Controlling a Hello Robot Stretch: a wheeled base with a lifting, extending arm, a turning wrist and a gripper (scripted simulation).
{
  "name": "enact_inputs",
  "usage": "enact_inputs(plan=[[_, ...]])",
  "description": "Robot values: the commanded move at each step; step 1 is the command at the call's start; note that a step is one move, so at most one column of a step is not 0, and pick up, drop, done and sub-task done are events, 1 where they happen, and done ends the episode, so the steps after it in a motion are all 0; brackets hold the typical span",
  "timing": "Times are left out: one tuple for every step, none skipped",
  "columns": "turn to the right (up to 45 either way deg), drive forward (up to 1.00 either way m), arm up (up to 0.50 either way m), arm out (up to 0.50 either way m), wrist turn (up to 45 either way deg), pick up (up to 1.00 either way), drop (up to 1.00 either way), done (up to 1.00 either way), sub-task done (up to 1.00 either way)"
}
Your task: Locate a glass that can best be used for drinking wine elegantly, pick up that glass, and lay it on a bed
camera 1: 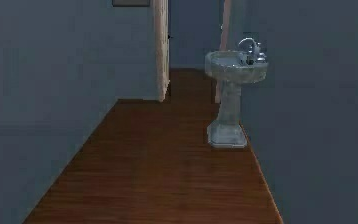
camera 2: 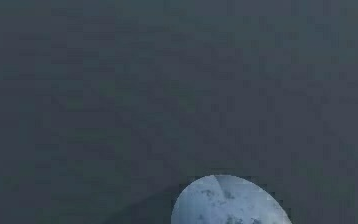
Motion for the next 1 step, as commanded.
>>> enact_inputs(plan=[[0.0, 1.00, 0.00, 0.00, 0.0, 0.00, 0.00, 0.00, 0.00]])
